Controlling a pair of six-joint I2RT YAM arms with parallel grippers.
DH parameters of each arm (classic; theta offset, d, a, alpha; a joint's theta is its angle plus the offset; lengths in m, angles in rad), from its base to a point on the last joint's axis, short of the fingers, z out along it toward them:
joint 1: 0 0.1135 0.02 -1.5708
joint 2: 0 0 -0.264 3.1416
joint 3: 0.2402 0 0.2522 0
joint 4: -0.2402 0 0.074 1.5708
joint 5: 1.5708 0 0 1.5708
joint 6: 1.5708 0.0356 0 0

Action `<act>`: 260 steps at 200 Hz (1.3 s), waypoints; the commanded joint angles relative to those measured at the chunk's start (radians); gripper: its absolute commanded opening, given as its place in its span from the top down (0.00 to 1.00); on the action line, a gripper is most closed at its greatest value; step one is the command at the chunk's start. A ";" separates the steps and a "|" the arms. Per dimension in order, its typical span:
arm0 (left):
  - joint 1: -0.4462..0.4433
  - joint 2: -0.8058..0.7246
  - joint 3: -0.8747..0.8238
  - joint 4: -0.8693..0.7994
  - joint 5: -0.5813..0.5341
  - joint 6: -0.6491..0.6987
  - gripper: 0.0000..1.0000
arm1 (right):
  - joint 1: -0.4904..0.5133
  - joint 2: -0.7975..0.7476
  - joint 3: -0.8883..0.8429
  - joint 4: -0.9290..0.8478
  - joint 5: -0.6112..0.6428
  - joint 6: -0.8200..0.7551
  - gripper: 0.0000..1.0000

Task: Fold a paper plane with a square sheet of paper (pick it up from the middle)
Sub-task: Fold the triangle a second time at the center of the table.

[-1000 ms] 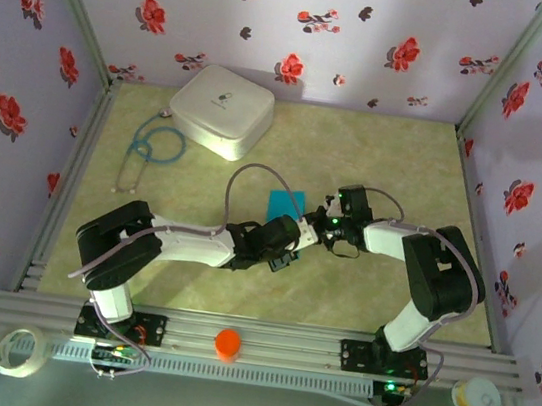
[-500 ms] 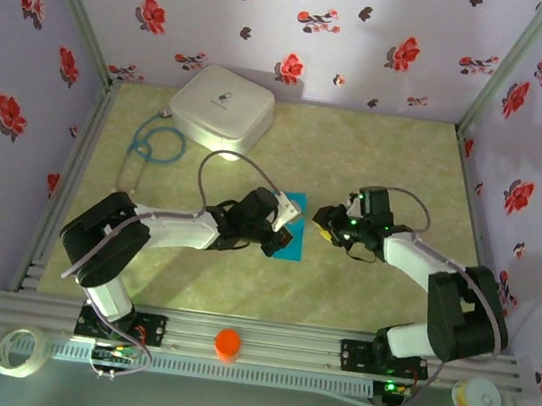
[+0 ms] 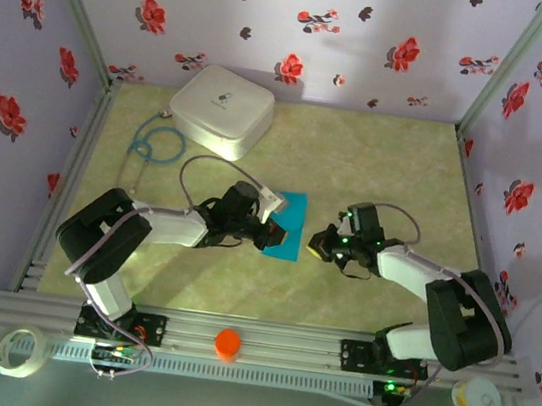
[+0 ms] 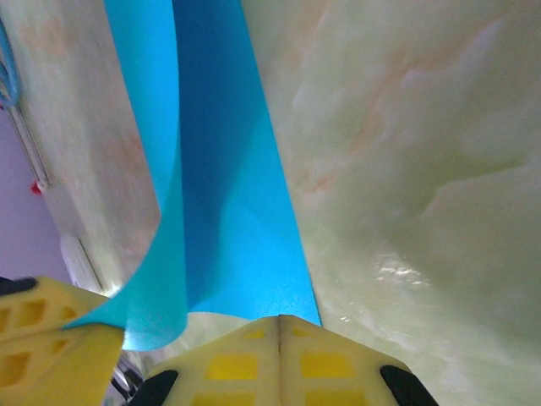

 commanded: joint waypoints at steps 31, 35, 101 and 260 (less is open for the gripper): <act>0.011 -0.020 -0.006 0.029 0.027 -0.022 0.97 | 0.098 0.129 0.045 0.137 0.030 0.075 1.00; 0.011 -0.021 -0.005 0.025 0.027 -0.020 0.97 | 0.101 0.135 0.046 0.138 0.037 0.076 1.00; 0.014 -0.004 0.047 -0.120 -0.007 0.053 0.87 | 0.095 0.206 0.074 -0.062 0.138 -0.040 1.00; 0.014 0.069 0.145 -0.209 0.048 0.086 0.93 | 0.068 0.159 0.062 0.081 0.004 -0.015 1.00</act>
